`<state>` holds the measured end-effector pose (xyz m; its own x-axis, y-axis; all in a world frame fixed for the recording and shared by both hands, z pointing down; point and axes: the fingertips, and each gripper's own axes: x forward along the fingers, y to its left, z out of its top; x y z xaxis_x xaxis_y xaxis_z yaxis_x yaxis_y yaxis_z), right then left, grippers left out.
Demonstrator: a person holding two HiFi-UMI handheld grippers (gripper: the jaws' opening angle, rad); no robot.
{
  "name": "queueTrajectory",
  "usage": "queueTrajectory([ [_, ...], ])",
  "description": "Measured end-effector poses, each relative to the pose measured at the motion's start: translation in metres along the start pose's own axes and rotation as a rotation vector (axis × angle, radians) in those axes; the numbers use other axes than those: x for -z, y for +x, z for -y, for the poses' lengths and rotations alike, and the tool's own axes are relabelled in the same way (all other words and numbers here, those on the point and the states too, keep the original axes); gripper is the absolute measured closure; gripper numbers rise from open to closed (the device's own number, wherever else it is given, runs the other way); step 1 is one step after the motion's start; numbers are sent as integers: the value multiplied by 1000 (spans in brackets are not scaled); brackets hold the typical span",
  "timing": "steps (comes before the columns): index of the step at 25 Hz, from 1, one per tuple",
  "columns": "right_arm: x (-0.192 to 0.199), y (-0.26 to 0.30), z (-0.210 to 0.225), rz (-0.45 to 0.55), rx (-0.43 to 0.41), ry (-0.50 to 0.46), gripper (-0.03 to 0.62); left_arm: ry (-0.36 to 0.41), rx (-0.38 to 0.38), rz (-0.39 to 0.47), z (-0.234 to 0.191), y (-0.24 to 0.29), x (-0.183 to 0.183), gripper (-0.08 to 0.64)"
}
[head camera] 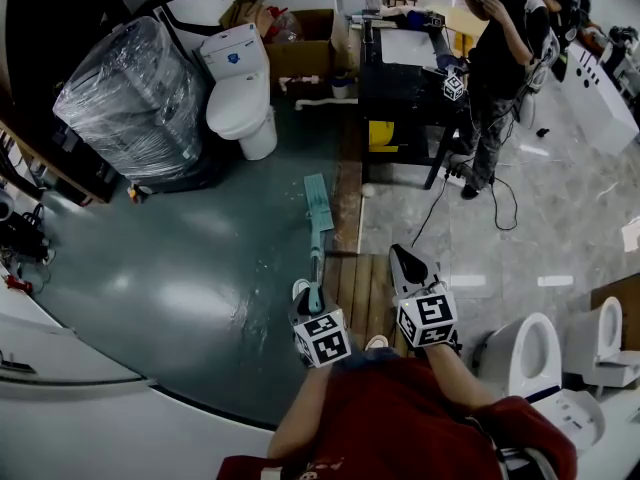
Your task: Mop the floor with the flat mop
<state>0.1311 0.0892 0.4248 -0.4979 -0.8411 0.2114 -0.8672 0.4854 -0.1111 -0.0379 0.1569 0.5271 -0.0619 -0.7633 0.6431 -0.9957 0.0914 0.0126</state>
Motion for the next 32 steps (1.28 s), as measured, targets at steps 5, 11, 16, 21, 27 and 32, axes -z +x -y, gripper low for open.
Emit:
queueTrajectory([
  [5,3,4,-1,-10,-2,1,575,1,5,-1,1,2,-1,437],
  [11,9,10,1,-25,-4,7,575,1,5,-9,3,8,-1,437],
  [16,18,17,-2,-37,0,18,575,9,11,-15,1,13,0,437],
  [21,27,27,-2,-57,1,30,575,9,12,-23,1,26,-1,437],
  [27,37,42,0,-80,6,42,575,16,20,-28,3,48,-8,436],
  [32,43,59,5,-104,13,52,575,10,25,-36,-1,69,-21,436],
])
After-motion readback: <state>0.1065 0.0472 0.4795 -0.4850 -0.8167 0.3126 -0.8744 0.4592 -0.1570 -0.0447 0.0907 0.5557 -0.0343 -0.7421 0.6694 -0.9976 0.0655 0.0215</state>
